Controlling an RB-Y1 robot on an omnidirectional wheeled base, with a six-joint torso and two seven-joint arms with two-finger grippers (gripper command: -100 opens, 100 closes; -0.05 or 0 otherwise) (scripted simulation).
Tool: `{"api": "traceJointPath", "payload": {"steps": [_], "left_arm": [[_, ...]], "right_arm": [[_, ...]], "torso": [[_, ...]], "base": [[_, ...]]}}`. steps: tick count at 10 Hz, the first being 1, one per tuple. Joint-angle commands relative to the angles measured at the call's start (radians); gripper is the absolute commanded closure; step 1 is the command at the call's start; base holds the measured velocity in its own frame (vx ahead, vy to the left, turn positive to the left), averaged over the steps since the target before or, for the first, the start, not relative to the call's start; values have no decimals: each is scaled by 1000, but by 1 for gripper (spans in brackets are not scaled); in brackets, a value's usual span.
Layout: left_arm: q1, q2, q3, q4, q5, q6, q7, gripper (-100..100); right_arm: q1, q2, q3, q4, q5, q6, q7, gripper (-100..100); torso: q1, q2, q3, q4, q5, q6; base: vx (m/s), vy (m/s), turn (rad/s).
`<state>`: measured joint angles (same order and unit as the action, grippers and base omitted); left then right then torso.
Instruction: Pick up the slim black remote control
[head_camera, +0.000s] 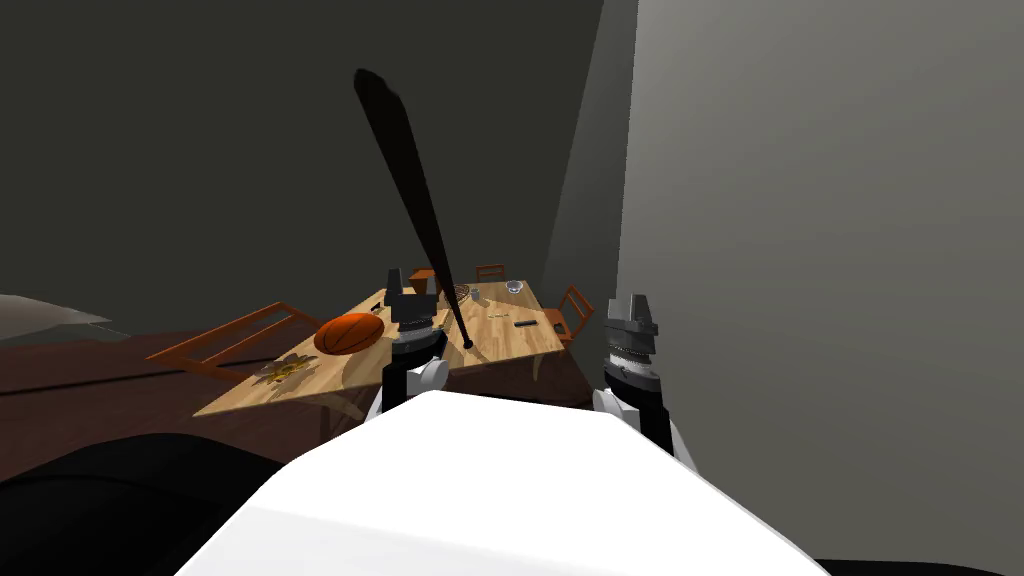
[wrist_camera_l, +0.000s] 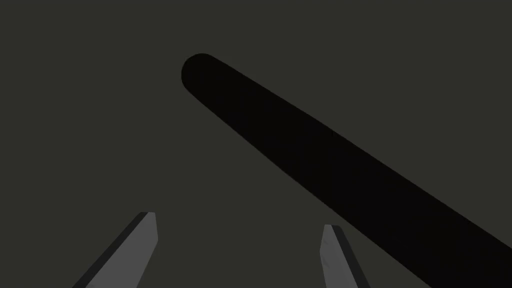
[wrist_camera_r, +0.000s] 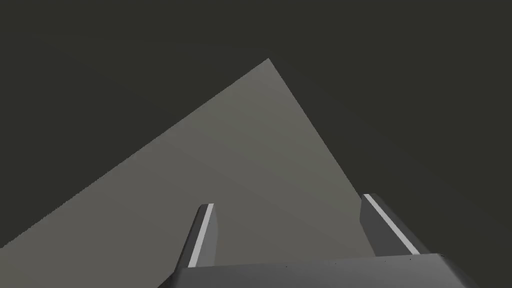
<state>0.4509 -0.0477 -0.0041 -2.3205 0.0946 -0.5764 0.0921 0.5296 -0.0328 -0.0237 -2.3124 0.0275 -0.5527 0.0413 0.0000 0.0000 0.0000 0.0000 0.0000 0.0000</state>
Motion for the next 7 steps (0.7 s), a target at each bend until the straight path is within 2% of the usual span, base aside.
{"api": "traceJointPath", "payload": {"steps": [1,4,7], "left_arm": [[0,0,0,0,0,0,0,0],[0,0,0,0,0,0,0,0],[0,0,0,0,0,0,0,0]], "right_arm": [[-2,-30,-2,28,13,-6,-3,-100],[-5,-94,-9,95,47,-19,-9,-100],[-11,-177,-16,197,99,-39,-18,-100]], "torso": [[0,0,0,0,0,0],[-1,7,4,2,0,0],[1,5,3,1,0,0]], "base": [[-70,-10,174],[-114,-1,209],[-80,24,302]]}}
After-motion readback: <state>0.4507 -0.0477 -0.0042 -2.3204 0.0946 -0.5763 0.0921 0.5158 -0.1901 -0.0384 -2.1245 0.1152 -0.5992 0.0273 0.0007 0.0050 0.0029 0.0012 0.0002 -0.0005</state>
